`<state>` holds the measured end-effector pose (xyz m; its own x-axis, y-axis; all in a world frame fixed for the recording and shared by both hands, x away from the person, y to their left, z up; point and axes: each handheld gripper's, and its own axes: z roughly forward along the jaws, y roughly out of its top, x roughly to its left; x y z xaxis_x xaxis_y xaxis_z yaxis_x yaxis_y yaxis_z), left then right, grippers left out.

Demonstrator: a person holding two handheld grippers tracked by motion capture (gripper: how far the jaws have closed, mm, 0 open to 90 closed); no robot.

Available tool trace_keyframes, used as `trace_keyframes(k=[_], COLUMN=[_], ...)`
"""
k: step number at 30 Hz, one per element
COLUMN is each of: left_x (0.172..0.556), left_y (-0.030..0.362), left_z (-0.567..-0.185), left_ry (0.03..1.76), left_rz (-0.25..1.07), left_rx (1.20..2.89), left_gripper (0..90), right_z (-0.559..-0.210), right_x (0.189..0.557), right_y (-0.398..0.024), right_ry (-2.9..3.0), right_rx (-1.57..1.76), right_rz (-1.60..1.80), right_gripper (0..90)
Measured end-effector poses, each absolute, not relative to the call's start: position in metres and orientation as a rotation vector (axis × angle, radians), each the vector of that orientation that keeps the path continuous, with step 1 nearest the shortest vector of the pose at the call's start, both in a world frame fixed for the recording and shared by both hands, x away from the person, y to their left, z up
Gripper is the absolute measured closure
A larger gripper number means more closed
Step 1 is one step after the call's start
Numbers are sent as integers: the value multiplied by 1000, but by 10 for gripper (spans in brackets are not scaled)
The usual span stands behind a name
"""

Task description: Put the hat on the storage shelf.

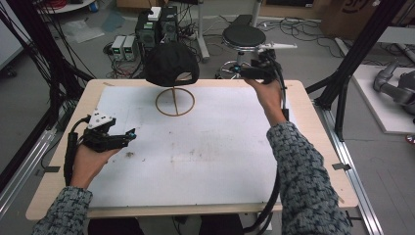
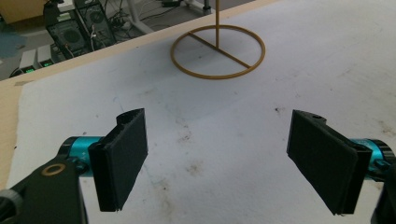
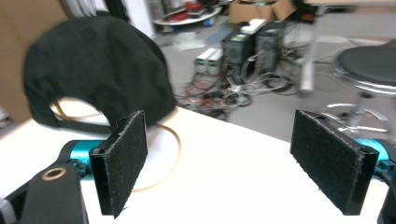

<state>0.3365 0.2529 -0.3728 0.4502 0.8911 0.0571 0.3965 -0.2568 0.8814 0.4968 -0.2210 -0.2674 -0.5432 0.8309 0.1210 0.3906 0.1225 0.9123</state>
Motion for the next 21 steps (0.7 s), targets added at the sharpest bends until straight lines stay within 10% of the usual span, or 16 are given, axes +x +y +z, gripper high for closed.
trace_keyframes(k=[21], left_x=[348], left_y=[254], left_z=[-369], left_ry=[1121], left_rz=[748], left_rx=[1856], left_gripper=[205], right_z=[-362], right_x=[388], right_y=[-302], right_ry=[2044], right_rx=[1203], right_rz=[1234], right_gripper=[165])
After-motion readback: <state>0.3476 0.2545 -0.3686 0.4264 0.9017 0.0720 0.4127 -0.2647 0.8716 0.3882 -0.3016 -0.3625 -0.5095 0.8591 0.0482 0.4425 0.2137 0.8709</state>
